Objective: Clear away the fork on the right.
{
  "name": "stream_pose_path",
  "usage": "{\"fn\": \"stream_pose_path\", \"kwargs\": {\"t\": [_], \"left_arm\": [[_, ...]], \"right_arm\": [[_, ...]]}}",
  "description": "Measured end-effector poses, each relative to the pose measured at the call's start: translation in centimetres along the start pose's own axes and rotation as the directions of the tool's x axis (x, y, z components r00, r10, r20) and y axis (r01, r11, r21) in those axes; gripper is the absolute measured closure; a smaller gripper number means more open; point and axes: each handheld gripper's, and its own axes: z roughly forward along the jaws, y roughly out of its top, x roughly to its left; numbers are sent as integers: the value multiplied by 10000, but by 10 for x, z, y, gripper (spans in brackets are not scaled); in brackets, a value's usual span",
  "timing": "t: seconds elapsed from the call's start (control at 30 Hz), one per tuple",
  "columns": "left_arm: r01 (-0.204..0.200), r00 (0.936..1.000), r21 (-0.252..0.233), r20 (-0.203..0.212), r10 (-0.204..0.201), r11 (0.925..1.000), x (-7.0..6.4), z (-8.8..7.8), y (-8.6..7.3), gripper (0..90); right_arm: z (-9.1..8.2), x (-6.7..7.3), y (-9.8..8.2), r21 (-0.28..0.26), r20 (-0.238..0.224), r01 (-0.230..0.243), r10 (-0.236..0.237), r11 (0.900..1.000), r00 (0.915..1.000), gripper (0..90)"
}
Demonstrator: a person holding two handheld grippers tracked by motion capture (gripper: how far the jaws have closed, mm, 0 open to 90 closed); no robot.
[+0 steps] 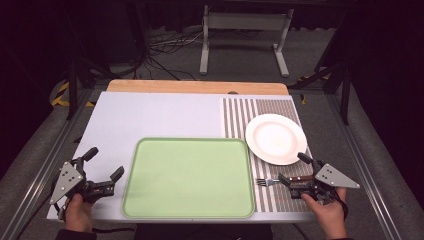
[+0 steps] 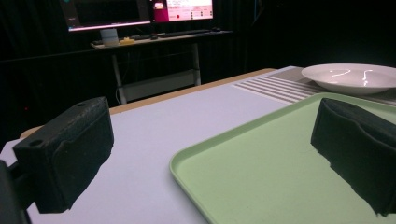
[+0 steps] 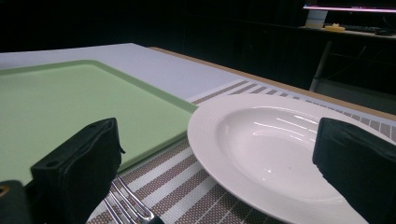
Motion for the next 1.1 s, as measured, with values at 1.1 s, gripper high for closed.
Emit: {"fn": "stream_pose_path", "kwargs": {"t": [1.1], "left_arm": [[-67, 9999, 126, -130, 68, 9999, -1, -1, 0, 1]], "right_arm": [[13, 3, 13, 513, -822, -510, 551, 9974, 9951, 53]]}}
